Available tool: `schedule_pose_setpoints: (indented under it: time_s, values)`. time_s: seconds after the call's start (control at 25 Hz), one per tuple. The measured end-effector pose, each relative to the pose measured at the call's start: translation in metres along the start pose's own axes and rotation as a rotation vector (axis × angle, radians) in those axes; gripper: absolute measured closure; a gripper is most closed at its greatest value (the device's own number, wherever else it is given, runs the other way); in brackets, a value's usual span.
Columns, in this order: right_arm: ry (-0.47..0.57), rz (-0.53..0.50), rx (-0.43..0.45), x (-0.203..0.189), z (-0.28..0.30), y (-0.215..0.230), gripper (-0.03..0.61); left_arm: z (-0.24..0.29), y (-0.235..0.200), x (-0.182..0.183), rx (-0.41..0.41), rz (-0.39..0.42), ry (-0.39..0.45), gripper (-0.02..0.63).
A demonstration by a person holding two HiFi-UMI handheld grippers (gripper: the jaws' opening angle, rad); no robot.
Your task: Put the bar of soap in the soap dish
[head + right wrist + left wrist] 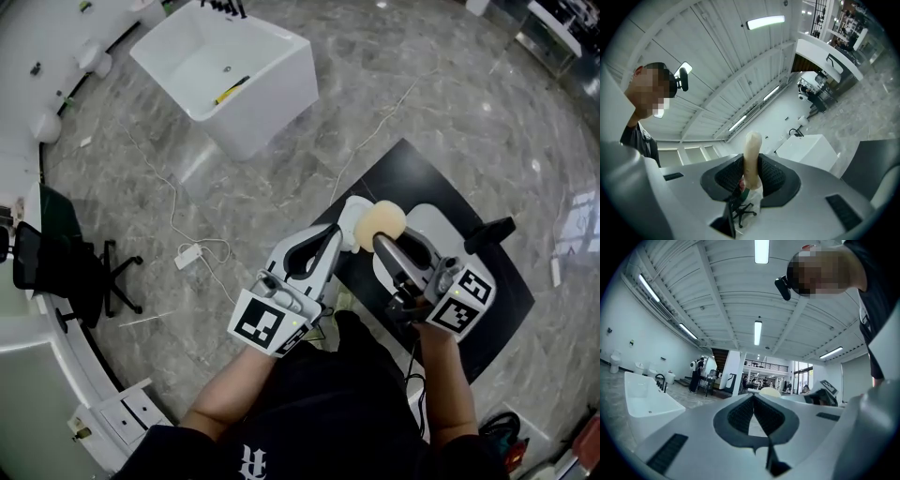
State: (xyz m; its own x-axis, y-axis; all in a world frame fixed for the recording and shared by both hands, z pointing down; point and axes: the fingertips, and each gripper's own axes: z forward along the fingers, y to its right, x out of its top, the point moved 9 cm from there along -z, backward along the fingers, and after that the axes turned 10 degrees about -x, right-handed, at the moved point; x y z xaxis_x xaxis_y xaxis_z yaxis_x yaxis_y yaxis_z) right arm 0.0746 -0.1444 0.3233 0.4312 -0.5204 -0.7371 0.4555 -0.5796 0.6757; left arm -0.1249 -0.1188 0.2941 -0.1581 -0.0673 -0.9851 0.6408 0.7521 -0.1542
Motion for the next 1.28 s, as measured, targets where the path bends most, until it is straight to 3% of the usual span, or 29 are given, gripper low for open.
schedule_pose_setpoints:
  time_s: [0.24, 0.68, 1.28]
  values:
    - [-0.062, 0.048, -0.049, -0.026, 0.021, 0.054, 0.479, 0.017, -0.03, -0.037, 0.011, -0.029, -0.033, 0.607]
    - [-0.188, 0.084, -0.174, -0.112, 0.04, 0.144, 0.478, 0.031, -0.072, -0.123, 0.021, -0.113, -0.117, 0.607]
    - [-0.318, 0.069, -0.259, -0.162, 0.06, 0.195, 0.479, 0.041, -0.092, -0.16, 0.027, -0.152, -0.177, 0.607]
